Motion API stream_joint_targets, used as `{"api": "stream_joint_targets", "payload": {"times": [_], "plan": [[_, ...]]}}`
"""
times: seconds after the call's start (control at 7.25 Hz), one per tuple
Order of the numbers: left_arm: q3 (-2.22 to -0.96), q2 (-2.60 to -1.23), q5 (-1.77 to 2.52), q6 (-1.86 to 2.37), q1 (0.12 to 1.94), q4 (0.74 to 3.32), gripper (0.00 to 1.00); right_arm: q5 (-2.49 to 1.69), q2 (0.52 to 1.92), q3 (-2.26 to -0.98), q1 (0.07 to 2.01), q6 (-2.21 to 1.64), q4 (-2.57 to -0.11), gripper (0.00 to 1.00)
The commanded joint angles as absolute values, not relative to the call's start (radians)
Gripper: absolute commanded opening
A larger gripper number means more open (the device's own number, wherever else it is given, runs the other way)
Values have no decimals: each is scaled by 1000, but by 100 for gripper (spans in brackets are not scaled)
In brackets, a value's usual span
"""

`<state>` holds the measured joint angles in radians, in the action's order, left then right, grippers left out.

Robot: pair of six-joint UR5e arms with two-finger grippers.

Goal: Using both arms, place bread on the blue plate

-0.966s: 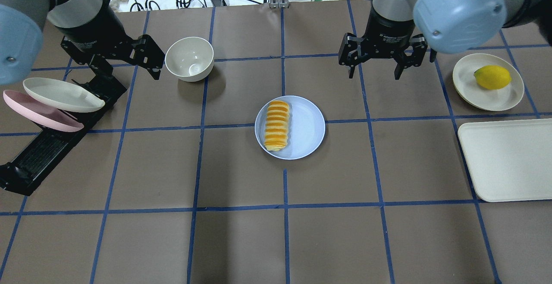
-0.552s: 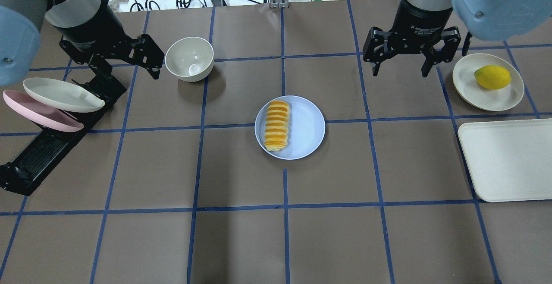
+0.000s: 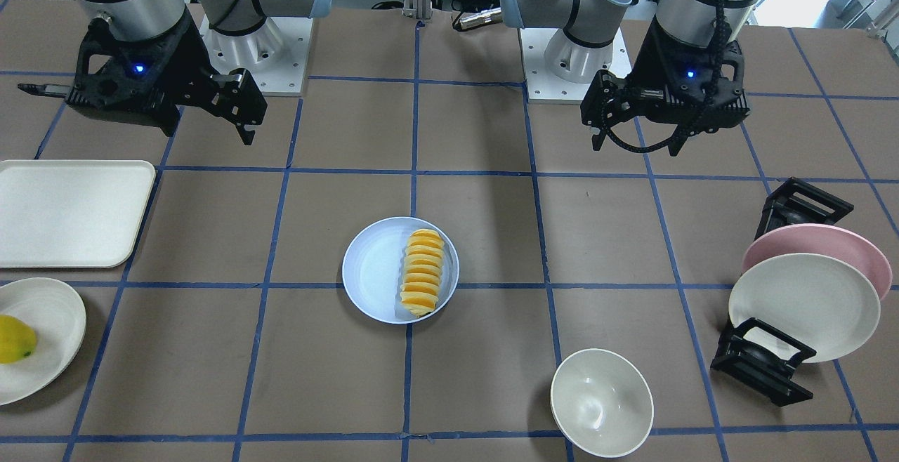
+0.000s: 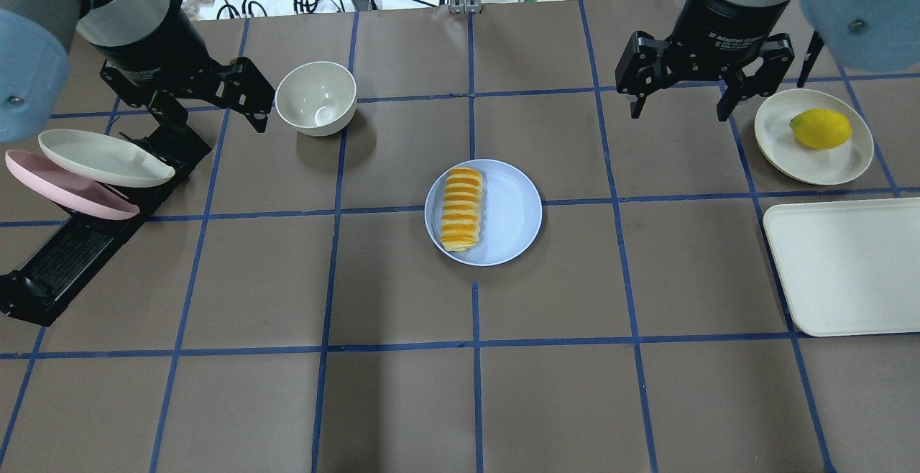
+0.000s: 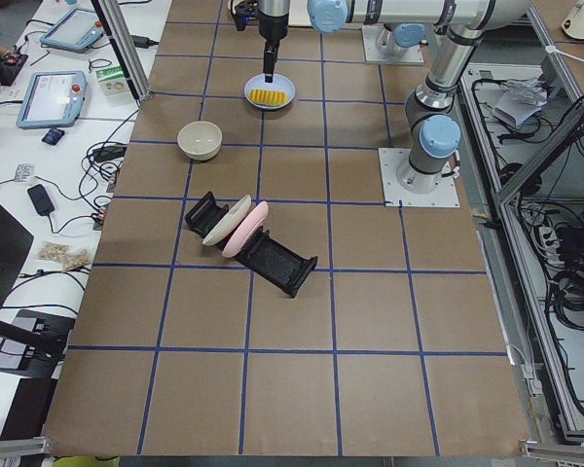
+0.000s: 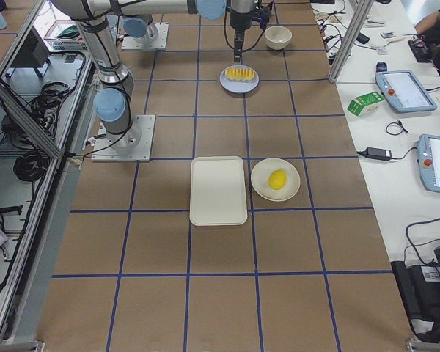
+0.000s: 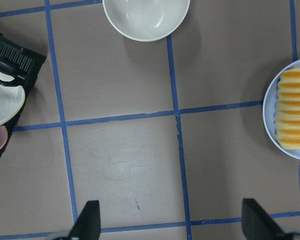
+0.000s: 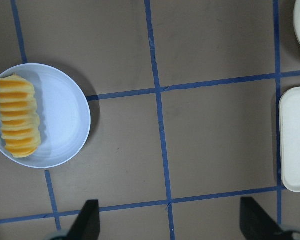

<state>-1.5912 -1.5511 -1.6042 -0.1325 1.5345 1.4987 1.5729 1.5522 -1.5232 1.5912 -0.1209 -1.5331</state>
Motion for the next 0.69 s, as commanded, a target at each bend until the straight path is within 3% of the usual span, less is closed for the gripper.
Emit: {"api": "stream_joint_targets", "payload": {"times": [0.0, 0.55], "plan": [[-1591, -1549, -1606, -112, 1536, 1499, 100, 1557, 1557, -1523, 1592, -114, -1534, 100], [-1585, -1552, -1612, -103, 1536, 1500, 100, 1562, 1555, -1528, 1592, -115, -1536, 100]]}}
